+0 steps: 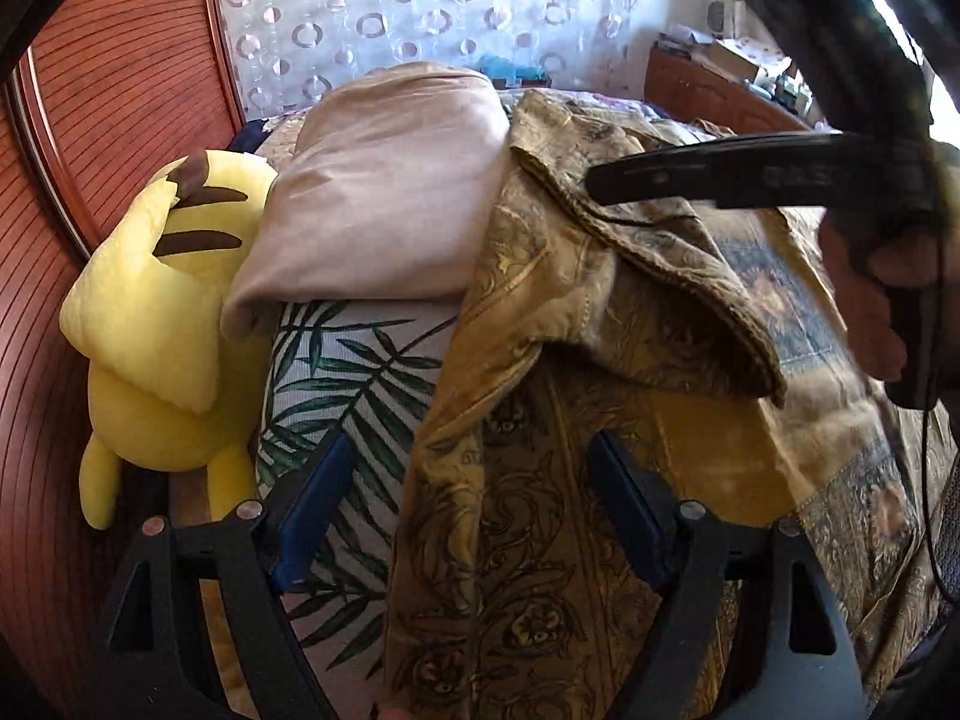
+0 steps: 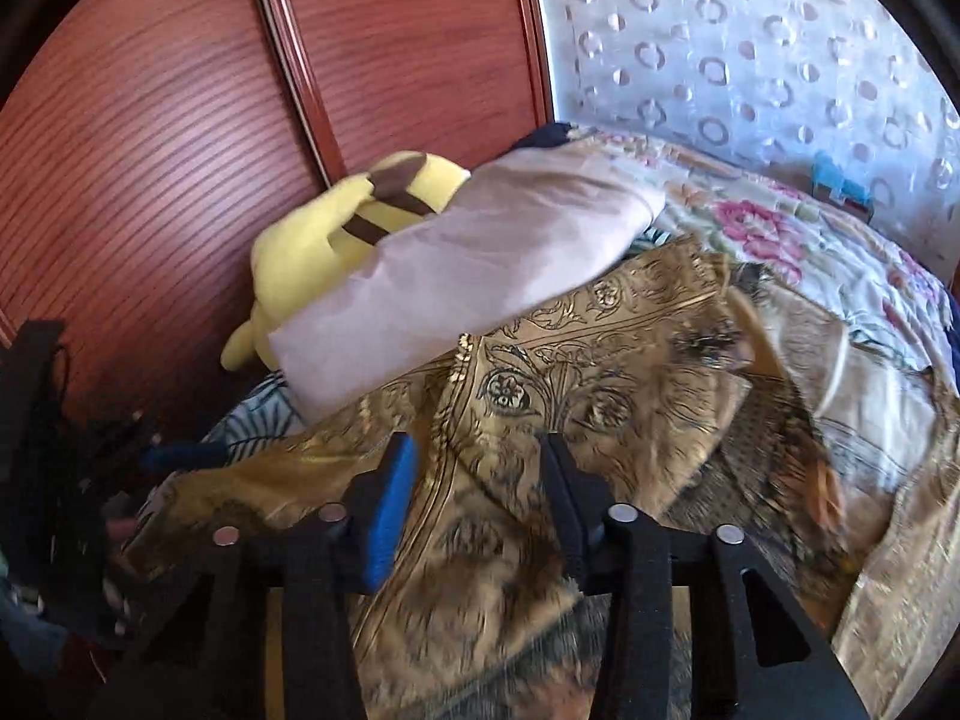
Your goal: Fold small clothes
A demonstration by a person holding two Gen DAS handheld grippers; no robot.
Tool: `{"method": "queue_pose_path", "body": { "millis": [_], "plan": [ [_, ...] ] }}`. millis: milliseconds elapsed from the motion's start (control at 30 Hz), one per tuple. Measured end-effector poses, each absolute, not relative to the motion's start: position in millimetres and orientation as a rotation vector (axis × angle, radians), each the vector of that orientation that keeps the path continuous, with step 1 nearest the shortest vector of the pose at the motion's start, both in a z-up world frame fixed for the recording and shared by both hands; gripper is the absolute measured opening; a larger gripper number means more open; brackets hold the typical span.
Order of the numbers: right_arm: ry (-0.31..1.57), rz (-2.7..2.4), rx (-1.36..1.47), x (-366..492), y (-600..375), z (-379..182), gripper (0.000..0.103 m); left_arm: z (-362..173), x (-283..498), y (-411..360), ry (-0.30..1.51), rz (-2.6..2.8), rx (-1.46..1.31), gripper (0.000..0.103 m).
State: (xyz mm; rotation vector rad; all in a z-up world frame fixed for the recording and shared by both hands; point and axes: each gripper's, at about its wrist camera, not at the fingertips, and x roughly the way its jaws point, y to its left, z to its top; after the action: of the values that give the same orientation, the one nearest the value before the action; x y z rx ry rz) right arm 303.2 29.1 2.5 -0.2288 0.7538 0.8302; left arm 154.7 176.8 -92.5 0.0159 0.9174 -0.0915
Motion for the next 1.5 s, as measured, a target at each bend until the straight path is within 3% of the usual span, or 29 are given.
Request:
{"method": "queue_pose_path", "body": {
  "millis": [267, 500, 800, 1067, 1233, 1333, 1400, 1500],
  "plan": [
    [0.763, 0.838, -0.253, 322, 50, -1, 0.031, -94, 153, 176, 0.892, -0.060, -0.003, 0.082],
    [0.755, 0.754, -0.314, 330, 65, -14, 0.008, -94, 154, 177, 0.886, -0.056, -0.005, 0.083],
    [0.636, 0.676, -0.221, 307, -5, 10, 0.006, -94, 153, 176, 0.877, -0.049, -0.010, 0.083],
    [0.670, 0.617, -0.170, 274, -64, -8, 0.007, -94, 153, 176, 0.877, -0.050, -0.010, 0.083],
    [0.669, 0.626, -0.141, 269, -76, -2, 0.010, -94, 152, 176, 0.875, -0.048, -0.010, 0.083],
    [0.654, 0.603, -0.142, 271, -86, 0, 0.028, -94, 152, 176, 0.878, -0.051, -0.010, 0.083],
    [0.645, 0.591, -0.141, 269, -96, 0, 0.049, -92, 150, 177, 0.874, -0.044, -0.018, 0.083],
    [0.659, 0.562, -0.150, 265, -113, -4, 0.053, -81, 144, 175, 0.835, -0.027, -0.027, 0.083]
  ]
}}
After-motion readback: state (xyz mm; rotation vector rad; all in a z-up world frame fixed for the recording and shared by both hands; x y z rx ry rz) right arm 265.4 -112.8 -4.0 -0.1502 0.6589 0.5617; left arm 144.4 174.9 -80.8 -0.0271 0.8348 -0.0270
